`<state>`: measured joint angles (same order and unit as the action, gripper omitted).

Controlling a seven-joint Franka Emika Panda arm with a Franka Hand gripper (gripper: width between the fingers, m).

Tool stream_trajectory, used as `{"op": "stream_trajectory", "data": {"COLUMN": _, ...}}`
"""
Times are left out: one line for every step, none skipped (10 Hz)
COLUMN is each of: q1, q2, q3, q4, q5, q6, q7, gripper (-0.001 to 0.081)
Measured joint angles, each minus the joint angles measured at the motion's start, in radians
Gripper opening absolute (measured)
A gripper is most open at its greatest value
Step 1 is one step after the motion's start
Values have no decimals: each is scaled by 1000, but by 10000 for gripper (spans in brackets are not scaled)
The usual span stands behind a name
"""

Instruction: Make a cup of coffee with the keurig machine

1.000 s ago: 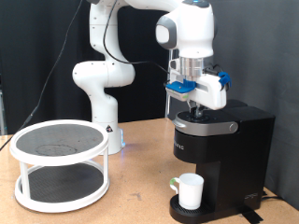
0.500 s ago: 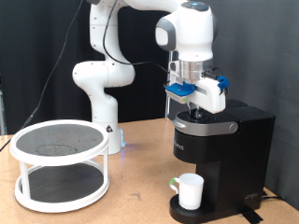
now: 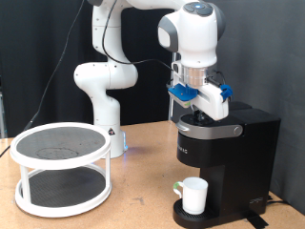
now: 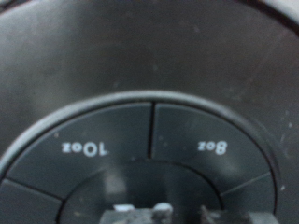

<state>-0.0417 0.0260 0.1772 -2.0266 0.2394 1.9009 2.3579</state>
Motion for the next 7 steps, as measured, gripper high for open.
{"op": "stream_trajectory", "data": {"q1": -3, "q2": 7, "q3": -1, "q4": 9, "q5": 4, "q6": -14, "q7": 0, "gripper": 0}}
{"op": "stream_trajectory", "data": {"q1": -3, "q2": 13, "q3": -5, "q4": 17, "q5": 7, "q6": -28, "q7": 0, "gripper": 0}}
{"op": "stream_trajectory", "data": {"q1": -4, "q2": 22, "q3": -9, "q4": 31, "q5": 12, "q6": -50, "q7": 0, "gripper": 0}}
{"op": "stream_trajectory", "data": {"q1": -6, "q2": 31, "q3": -11, "q4": 43, "q5": 15, "q6": -68, "q7": 0, "gripper": 0}}
{"op": "stream_trajectory", "data": {"q1": -8, "q2": 37, "q3": -11, "q4": 50, "q5": 15, "q6": -83, "q7": 0, "gripper": 0}}
{"op": "stream_trajectory", "data": {"q1": -9, "q2": 41, "q3": -12, "q4": 56, "q5": 16, "q6": -89, "q7": 0, "gripper": 0}}
{"op": "stream_trajectory", "data": {"q1": -11, "q2": 44, "q3": -12, "q4": 59, "q5": 16, "q6": -93, "q7": 0, "gripper": 0}}
